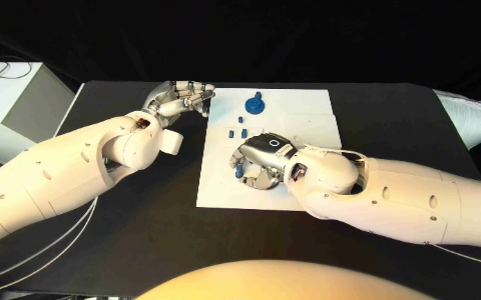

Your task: Assemble the parts on the task board

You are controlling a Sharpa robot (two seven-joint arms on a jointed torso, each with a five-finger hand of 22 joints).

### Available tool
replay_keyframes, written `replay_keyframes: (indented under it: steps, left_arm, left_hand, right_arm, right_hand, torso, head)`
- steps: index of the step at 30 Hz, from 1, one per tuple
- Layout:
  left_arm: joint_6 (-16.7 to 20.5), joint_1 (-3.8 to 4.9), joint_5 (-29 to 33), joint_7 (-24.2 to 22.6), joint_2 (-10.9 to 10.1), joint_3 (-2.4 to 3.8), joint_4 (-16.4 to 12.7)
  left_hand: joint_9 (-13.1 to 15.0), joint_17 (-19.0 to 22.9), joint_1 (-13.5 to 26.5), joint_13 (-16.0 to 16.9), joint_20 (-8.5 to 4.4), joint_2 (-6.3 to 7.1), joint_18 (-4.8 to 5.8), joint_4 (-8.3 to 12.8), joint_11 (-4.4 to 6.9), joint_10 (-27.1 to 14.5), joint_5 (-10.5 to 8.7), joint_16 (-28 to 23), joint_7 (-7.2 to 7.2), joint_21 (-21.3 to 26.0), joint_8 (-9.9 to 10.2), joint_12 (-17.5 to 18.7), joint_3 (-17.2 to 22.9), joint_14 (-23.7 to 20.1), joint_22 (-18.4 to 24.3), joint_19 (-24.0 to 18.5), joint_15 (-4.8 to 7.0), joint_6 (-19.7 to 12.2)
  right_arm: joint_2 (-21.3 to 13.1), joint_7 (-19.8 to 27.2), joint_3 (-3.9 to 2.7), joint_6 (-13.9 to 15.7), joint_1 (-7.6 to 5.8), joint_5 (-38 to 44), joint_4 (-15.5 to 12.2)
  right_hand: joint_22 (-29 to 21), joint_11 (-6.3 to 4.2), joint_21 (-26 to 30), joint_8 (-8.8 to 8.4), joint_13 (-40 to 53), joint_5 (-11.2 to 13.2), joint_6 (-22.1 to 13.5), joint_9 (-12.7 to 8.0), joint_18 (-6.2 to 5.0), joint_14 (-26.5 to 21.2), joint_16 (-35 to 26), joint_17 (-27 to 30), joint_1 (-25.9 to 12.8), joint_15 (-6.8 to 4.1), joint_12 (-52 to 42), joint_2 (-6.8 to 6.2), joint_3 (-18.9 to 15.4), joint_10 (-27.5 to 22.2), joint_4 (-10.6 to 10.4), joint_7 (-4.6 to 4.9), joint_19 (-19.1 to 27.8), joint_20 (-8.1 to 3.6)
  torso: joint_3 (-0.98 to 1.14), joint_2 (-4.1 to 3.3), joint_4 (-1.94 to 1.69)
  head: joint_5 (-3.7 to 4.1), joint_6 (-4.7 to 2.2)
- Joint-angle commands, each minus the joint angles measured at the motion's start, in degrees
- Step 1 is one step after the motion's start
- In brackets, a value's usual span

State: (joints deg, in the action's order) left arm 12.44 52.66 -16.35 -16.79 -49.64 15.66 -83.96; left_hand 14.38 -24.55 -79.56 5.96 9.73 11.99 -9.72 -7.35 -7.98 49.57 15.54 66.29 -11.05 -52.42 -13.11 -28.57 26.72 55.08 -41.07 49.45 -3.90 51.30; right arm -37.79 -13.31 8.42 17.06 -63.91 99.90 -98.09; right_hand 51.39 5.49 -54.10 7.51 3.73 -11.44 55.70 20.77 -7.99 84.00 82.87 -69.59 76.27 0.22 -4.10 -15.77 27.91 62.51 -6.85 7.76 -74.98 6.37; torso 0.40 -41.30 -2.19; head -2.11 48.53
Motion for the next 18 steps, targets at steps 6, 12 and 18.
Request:
replay_keyframes:
  steps: [6, 12, 18]
  left_arm:
    - [-0.9, 0.01, 0.3, -0.2, 0.1, 0.05, -0.1]
    - [-1.0, 0.0, 0.3, -0.1, 0.1, 0.05, 0.0]
    - [-1.0, -0.18, 0.3, -0.2, 0.1, 0.05, 0.1]
  left_hand:
    - [0.1, 0.1, -0.7, -0.1, -0.1, -0.18, -0.83, 0.0, -0.06, -0.6, -0.1, -0.2, -0.08, 0.3, -0.4, -0.5, -0.6, 0.0, 0.2, 0.6, -0.15, 0.3]
    - [0.1, 0.1, -0.7, -0.1, -0.1, -0.18, -0.83, 0.0, -0.06, -0.6, -0.1, -0.2, -0.08, 0.3, -0.4, -0.5, -0.6, 0.0, 0.2, 0.6, -0.15, 0.3]
    - [0.1, 0.1, -0.7, -0.1, -0.1, -0.18, -0.83, 0.0, -0.06, -0.6, -0.1, -0.2, -0.08, 0.3, -0.4, -0.5, -0.6, 0.0, 0.2, 0.6, -0.15, 0.3]
  right_arm:
    - [-0.3, 0.3, 0.02, 3.4, 0.07, 0.2, -0.2]
    - [-0.8, 0.3, 0.02, 5.5, 0.11, 0.1, -0.5]
    - [-4.1, 1.8, -0.13, 8.9, 0.02, -4.1, -2.6]
  right_hand:
    - [-3.5, 0.72, 4.3, -1.75, 0.1, -0.4, -1.6, -1.0, -0.55, 1.4, -0.8, 1.9, 4.1, 0.98, -1.9, 1.89, -8.5, -4.6, -1.8, -0.13, 1.5, 0.36]
    - [-8.4, 1.7, 10.2, -3.21, 0.3, -0.3, -4.8, -2.4, -1.51, 0.2, -2.5, 5.5, 9.7, 1.82, -3.8, 3.11, -19.5, -9.6, -7.2, -1.36, 3.3, 0.97]
    - [-10.4, 1.75, 12.7, -3.85, 0.3, -1.2, -8.9, -3.7, -1.73, 0.0, -3.0, 6.7, 10.7, 1.85, -6.0, 2.27, -26.0, -11.9, -10.1, -3.03, 3.1, 1.17]
  torso:
    - [0.06, -0.01, -0.05]
    - [0.08, 0.0, 0.0]
    - [0.1, 0.13, 0.0]
  head:
    - [0.12, -0.14]
    - [0.25, -0.34]
    - [0.79, -0.91]
